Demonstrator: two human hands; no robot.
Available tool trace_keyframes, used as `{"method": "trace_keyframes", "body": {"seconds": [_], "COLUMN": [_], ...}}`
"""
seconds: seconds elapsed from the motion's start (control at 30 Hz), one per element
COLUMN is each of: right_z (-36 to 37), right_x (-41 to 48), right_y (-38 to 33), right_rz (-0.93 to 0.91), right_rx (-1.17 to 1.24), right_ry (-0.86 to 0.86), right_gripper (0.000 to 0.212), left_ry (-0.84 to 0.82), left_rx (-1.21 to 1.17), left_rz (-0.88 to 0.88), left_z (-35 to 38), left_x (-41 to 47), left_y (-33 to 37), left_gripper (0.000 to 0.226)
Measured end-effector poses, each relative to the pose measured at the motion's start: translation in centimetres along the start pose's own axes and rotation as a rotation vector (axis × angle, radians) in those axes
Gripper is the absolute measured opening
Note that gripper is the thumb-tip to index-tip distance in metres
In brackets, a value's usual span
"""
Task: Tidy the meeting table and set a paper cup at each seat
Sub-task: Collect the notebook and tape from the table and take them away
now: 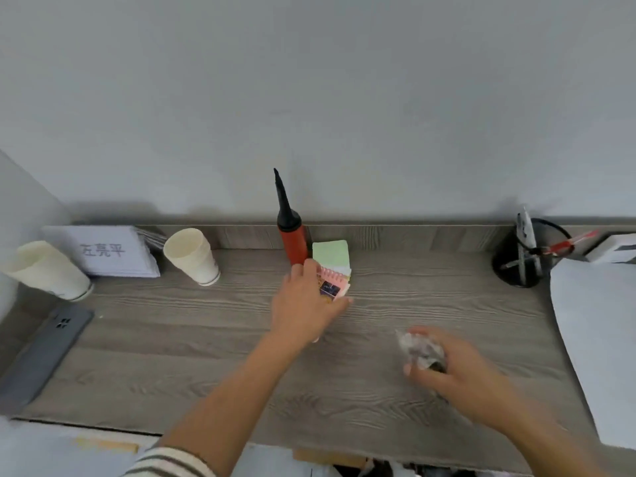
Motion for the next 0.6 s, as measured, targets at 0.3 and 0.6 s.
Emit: {"method": "trace_keyframes", "body": {"seconds": [0.3,0.6], "right_z": [-2.0,-0.1], "right_x": [2.8,13.4], "right_y": [1.3,-2.6], "right_rz": [-0.064,-0.347], "right_rx": [-0.175,-0.556], "right_ry": [0.141,0.245], "right_gripper": [0.041,0.059], "left_ry": [-0.146,-0.019], "left_rx": [0.244,0.18], "left_rz": [0.622,0.529], "left_z": [7.6,6.4], "left_x": [8.3,7.5], "left_y": [4.9,1.9], "left_gripper": [0.063,0.043]}}
Point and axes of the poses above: each hand's wrist, its own x-axis towards the middle knuckle, its own z-axis out of the palm, y = z × x, the point moved 7 cm from there along x, towards the middle knuckle, and after that the axes turned 15 degrees about y, right-handed, at the moved point
